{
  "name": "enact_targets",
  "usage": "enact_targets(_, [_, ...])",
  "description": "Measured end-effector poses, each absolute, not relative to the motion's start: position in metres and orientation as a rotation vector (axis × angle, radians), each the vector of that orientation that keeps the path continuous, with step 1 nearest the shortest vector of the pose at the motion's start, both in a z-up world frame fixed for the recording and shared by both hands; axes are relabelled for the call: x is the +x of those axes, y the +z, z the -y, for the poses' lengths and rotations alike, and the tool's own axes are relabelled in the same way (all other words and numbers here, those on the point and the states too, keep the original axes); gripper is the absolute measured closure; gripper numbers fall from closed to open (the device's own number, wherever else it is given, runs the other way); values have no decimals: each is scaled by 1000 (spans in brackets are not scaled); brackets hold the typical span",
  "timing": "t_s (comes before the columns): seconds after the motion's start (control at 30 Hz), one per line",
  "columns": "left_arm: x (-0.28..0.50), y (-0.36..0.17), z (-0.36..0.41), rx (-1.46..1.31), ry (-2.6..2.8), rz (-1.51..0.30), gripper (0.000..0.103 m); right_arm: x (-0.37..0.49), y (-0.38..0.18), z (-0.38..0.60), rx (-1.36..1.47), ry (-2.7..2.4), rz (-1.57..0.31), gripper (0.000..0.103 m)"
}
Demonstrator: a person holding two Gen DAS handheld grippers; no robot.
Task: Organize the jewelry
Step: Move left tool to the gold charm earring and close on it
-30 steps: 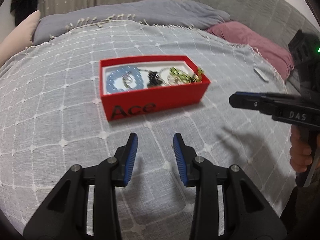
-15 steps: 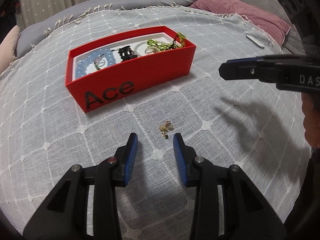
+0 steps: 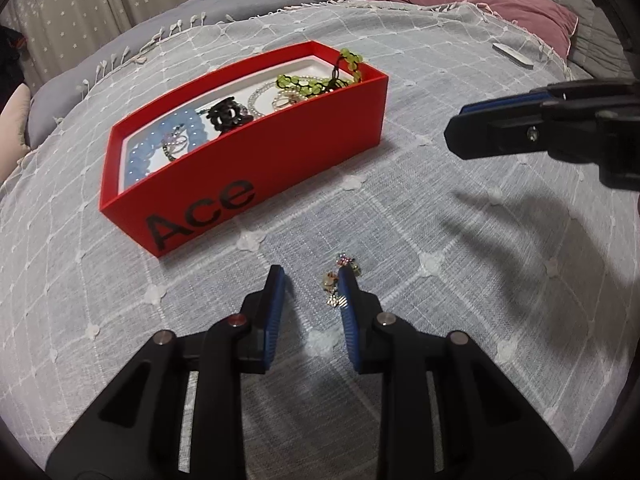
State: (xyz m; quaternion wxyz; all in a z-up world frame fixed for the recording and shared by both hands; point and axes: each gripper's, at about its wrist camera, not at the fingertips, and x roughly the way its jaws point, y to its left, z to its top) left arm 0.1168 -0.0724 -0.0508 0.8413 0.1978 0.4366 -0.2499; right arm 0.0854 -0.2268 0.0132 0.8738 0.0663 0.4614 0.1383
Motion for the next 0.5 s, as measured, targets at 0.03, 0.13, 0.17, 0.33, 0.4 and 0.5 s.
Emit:
enact_targets(0.03, [117,-51,73,420,-533,-922,78,85,13,227,138,288,-964,83])
enact_targets(0.13, [112,-50,75,432,-556,-923,86,86,13,227,139,286,-963,83])
enact_targets(0.17, [111,-50,76,443,-560,-919,86,86,13,227,138,287,-964,83])
enact_targets(0.33, [115,-52,82,465,-576,-909,86,86,13,227,138,287,-963,83])
enact_targets(0.4, [117,-52,82,453,-579,-909,90,86,13,227,137,288,-962,83])
enact_targets(0.5, [118,-52,78,438,-573,-916,93,86,13,227,137,288,-961,83])
